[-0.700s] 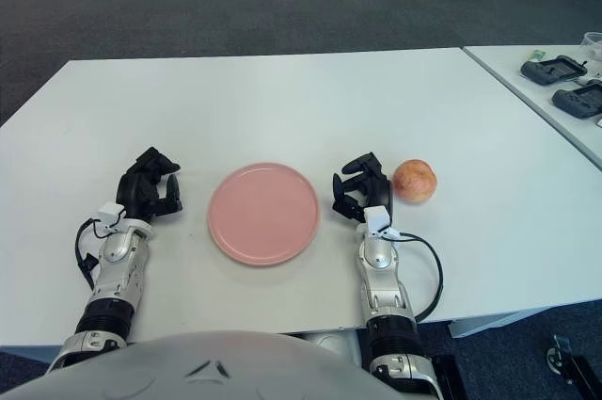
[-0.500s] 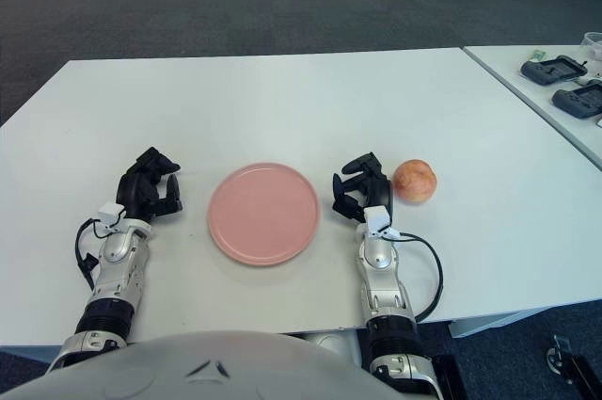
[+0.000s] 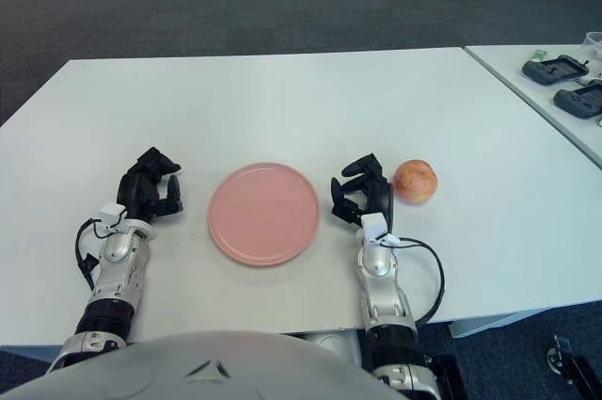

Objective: Put the apple into the plate.

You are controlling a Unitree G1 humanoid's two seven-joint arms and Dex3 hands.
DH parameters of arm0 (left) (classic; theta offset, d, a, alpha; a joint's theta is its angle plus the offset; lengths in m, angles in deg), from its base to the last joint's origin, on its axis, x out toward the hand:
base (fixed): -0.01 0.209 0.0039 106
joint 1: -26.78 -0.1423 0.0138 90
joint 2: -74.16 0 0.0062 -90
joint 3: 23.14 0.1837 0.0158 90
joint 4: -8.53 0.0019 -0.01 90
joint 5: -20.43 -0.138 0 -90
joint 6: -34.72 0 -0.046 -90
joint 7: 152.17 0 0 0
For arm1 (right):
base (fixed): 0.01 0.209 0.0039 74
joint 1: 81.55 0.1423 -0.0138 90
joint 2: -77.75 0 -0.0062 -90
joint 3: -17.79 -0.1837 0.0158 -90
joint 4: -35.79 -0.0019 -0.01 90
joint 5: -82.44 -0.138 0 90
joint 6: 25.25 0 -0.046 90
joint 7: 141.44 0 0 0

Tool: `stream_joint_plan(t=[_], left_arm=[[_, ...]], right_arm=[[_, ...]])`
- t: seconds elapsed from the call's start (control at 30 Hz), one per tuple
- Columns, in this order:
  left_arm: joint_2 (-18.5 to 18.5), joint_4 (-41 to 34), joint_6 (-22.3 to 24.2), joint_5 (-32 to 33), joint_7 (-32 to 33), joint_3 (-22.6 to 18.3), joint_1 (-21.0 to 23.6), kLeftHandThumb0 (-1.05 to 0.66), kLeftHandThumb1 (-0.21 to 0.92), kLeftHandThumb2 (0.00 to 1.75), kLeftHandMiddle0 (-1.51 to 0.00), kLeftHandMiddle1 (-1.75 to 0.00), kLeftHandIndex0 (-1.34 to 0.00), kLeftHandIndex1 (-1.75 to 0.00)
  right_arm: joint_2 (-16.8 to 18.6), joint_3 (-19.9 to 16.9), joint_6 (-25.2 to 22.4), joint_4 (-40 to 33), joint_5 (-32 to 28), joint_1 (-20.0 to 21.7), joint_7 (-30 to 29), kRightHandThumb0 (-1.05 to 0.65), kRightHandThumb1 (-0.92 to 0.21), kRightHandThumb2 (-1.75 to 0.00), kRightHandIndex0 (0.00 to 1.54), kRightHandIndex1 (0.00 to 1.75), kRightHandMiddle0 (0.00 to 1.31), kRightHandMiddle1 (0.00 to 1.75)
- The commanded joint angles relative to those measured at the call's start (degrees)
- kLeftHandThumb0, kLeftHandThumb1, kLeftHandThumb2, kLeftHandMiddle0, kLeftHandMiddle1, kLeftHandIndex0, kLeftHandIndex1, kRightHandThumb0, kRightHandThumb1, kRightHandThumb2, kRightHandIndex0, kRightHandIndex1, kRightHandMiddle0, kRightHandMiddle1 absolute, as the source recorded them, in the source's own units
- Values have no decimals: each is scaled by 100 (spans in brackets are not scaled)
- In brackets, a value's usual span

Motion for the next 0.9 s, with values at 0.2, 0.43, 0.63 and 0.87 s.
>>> stream_joint_plan(t=[0.2, 0.43, 0.63, 0.87], left_arm=[[90, 268, 152, -3, 74, -9, -390, -57, 13, 156, -135, -175, -78, -175], [98, 291, 84, -9, 61, -15, -384, -58, 12, 158, -135, -175, -79, -175], [132, 308, 64, 95, -12, -44, -376, -57, 12, 157, -133, -175, -78, -175], [132, 328, 44, 143, -69, -41, -370, -57, 14, 155, -132, -175, -77, -175]], right_arm=[[-642, -73, 827, 379, 704, 196, -435, -54, -67, -91, 3, 111, 7, 147], [-985, 55, 543, 648, 2236, 414, -1991, -73, -55, -97, 0, 62, 0, 103], [-1169, 120, 142, 495, 2587, 413, -2410, -84, -55, -89, 0, 12, 0, 62], [-1271, 124, -336, 56, 2779, 294, -2495, -86, -51, -85, 0, 1, 0, 27]])
